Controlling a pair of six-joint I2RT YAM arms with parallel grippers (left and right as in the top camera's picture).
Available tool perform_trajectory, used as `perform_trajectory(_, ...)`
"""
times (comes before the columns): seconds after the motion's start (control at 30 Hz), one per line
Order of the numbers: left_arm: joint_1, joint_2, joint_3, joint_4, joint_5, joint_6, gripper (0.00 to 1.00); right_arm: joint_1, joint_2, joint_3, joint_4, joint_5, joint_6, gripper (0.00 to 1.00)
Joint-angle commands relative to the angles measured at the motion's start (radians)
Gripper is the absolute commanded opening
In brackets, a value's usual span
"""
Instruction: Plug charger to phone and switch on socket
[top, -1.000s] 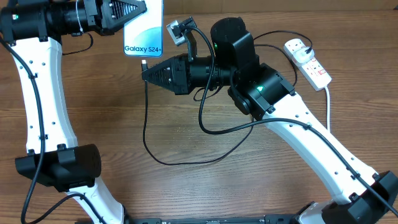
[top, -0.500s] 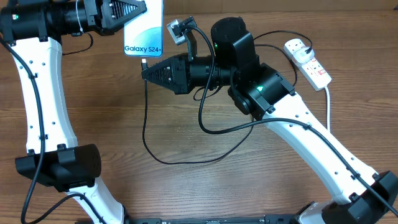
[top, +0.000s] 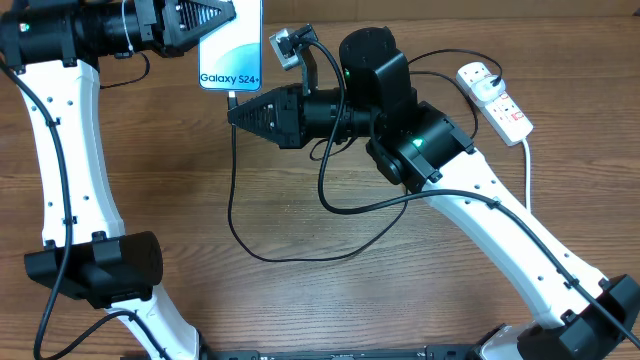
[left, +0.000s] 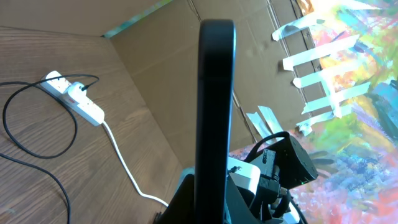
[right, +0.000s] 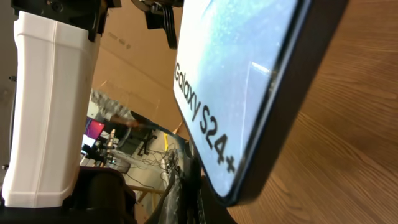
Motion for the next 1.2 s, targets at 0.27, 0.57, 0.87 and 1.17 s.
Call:
perform_trajectory(0.27,0.004,-0.007,0.007,0.001,0.041,-0.047,0.04,0.003,0.006,-0.001,0.011,0.014,0.023,0.04)
perform_trajectory(0.57,0.004,-0.007,0.007,0.001,0.041,-0.047,0.04,-0.004,0.008,-0.001,0.019,0.013,0.037,0.04)
perform_trajectory(0.87,0.004,-0.007,0.007,0.001,0.041,-0.042,0.04,-0.019,0.008,-0.001,0.021,0.013,0.041,0.04)
perform_trajectory(1.17,0.003,-0.007,0.007,0.000,0.041,-0.052,0.04,-0.019,0.013,-0.001,0.048,0.040,0.063,0.04)
